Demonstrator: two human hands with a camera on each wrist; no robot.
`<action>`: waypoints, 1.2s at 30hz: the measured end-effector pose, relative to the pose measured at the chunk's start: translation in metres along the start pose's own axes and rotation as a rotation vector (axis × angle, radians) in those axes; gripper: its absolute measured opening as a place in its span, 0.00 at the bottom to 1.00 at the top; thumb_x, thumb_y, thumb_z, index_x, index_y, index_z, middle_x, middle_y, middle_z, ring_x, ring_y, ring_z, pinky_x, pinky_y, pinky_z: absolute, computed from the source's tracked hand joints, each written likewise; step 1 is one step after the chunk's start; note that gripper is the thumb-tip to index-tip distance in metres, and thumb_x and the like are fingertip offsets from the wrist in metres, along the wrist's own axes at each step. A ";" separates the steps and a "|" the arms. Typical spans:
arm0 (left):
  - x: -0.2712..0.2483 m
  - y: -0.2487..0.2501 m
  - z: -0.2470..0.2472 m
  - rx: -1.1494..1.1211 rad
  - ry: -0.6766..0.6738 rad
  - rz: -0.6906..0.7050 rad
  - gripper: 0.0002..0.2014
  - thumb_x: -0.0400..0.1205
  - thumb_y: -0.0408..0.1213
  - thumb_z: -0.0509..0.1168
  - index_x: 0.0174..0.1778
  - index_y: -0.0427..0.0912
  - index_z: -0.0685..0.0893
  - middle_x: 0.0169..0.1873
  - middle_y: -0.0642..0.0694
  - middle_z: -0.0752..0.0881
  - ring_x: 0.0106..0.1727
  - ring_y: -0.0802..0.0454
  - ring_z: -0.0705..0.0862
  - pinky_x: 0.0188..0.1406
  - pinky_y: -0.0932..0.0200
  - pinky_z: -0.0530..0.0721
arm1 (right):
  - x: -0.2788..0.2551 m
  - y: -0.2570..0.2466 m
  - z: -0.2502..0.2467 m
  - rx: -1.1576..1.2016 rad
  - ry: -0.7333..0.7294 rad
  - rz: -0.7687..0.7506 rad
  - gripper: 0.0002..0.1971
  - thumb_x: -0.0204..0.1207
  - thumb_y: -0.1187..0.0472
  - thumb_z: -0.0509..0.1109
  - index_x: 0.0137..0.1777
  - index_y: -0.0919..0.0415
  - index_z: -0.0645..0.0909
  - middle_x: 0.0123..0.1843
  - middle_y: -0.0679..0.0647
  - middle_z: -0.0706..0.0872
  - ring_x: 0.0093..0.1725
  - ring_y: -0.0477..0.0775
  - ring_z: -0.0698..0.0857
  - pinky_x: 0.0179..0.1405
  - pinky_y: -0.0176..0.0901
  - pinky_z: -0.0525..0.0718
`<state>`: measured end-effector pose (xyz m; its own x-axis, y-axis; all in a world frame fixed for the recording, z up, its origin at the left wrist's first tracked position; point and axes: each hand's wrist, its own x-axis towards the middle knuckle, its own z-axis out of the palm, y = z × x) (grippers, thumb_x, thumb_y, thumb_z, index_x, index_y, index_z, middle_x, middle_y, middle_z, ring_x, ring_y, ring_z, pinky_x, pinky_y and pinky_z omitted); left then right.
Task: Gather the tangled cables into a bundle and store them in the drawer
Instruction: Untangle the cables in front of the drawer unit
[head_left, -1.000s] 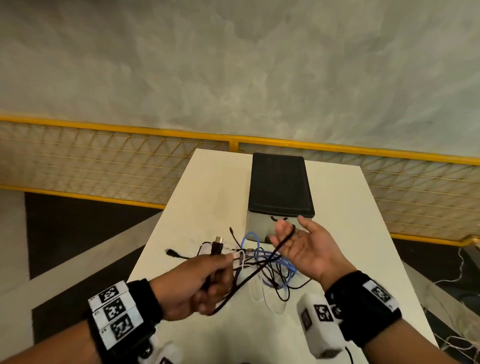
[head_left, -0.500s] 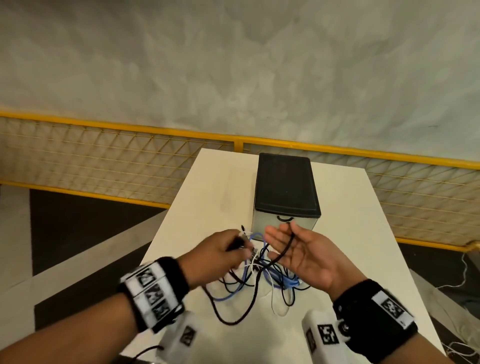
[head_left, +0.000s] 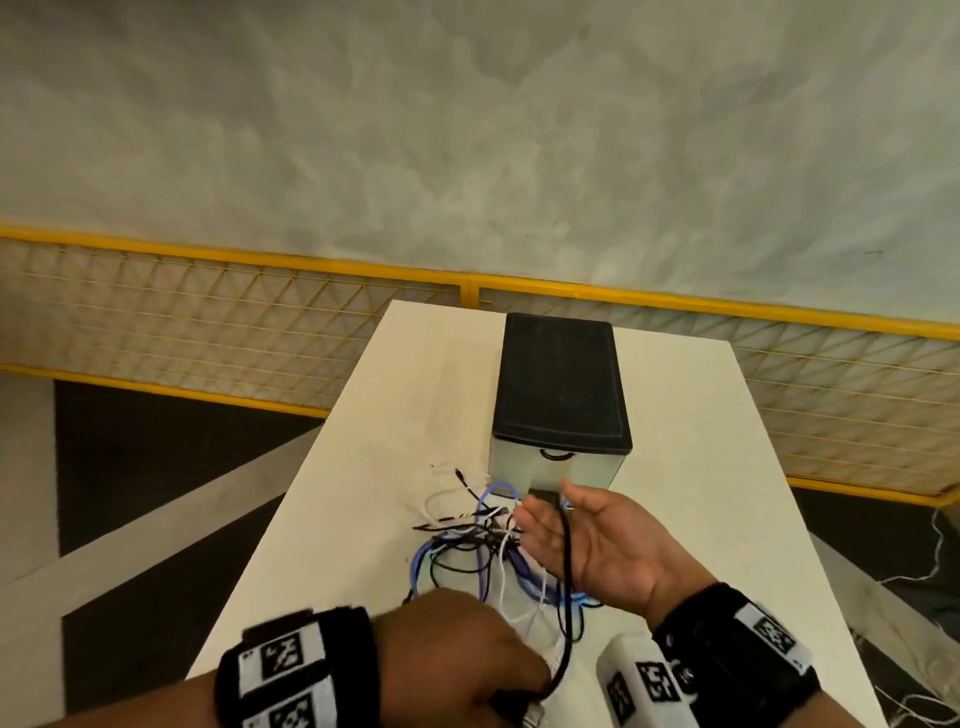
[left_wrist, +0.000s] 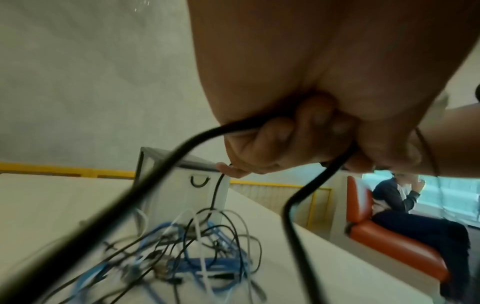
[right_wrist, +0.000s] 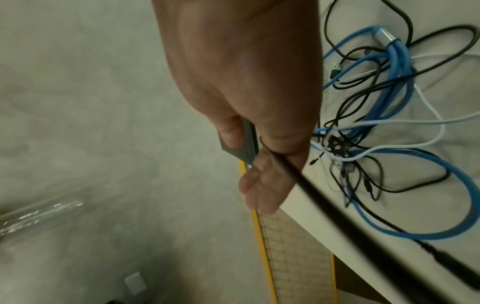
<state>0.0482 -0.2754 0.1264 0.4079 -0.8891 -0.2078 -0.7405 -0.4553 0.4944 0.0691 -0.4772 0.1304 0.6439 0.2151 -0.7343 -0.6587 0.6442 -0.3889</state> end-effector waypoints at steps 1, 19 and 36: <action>-0.005 -0.008 0.009 0.025 -0.090 -0.165 0.28 0.83 0.58 0.60 0.71 0.41 0.78 0.69 0.40 0.82 0.69 0.45 0.79 0.64 0.54 0.75 | 0.004 -0.003 -0.004 0.020 0.047 -0.023 0.18 0.84 0.57 0.60 0.51 0.74 0.83 0.42 0.66 0.91 0.40 0.64 0.93 0.38 0.59 0.92; 0.092 0.005 -0.017 -0.586 0.510 -0.229 0.10 0.76 0.46 0.69 0.32 0.47 0.79 0.29 0.50 0.79 0.31 0.59 0.77 0.34 0.57 0.75 | -0.017 -0.019 -0.007 -0.107 -0.128 -0.124 0.13 0.80 0.55 0.65 0.55 0.61 0.86 0.60 0.64 0.88 0.57 0.66 0.88 0.57 0.62 0.82; -0.041 -0.025 -0.008 -0.799 0.431 -0.258 0.16 0.82 0.49 0.60 0.49 0.42 0.87 0.25 0.46 0.80 0.28 0.56 0.77 0.28 0.61 0.78 | -0.090 0.043 -0.054 -1.018 -0.073 -0.274 0.06 0.75 0.60 0.72 0.51 0.58 0.86 0.42 0.56 0.91 0.44 0.49 0.87 0.53 0.47 0.77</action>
<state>0.0545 -0.2276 0.1295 0.7885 -0.5987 -0.1407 -0.0794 -0.3259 0.9420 -0.0380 -0.5082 0.1494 0.8193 0.2210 -0.5291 -0.4817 -0.2353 -0.8442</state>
